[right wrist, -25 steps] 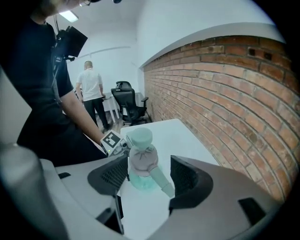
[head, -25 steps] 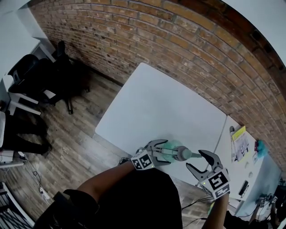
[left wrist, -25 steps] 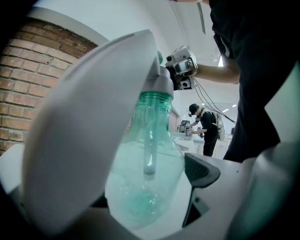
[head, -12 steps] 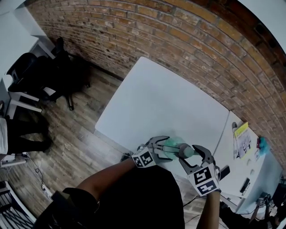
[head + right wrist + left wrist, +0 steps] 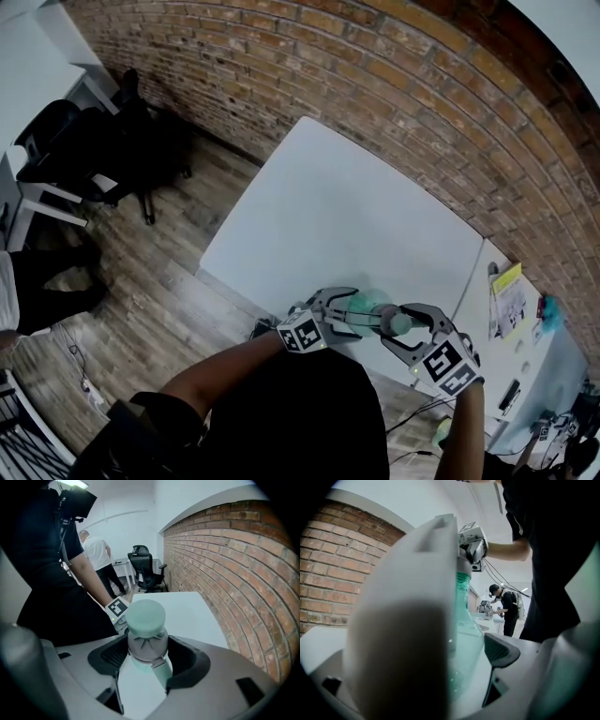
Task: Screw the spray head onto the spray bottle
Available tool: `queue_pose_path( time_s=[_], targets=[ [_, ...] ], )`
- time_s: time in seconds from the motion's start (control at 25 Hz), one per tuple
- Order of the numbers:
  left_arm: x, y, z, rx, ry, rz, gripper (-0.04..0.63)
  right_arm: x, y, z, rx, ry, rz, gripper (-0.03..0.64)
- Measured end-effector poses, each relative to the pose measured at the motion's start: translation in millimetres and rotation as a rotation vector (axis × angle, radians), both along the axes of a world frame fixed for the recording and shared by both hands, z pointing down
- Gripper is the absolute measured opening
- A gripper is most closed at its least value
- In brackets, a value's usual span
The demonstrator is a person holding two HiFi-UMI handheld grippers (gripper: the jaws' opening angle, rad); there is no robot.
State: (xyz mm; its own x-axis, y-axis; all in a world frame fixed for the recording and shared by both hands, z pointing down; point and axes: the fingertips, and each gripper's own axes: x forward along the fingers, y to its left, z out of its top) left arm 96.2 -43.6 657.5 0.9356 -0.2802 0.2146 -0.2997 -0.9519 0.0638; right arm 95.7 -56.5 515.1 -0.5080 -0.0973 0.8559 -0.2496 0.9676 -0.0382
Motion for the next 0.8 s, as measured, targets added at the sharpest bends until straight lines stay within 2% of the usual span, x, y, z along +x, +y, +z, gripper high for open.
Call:
queue_pose_path(
  time_s=[0.24,0.4,0.8],
  targets=[
    [-1.8,1.0,9.0,-0.006,-0.016,0.019,0.488,0.0,-0.4,-0.8,0.001,0.002,-0.226,0.268],
    [-0.1,-0.8,9.8,-0.009,-0.012,0.005,0.488,3.2,-1.3,-0.4,-0.032,-0.01,-0.236,0.268],
    [0.0,0.4,9.6,-0.012,-0.006,0.002,0.488,1.9,0.5,-4.4,-0.015,-0.056,-0.266,0.268]
  ],
)
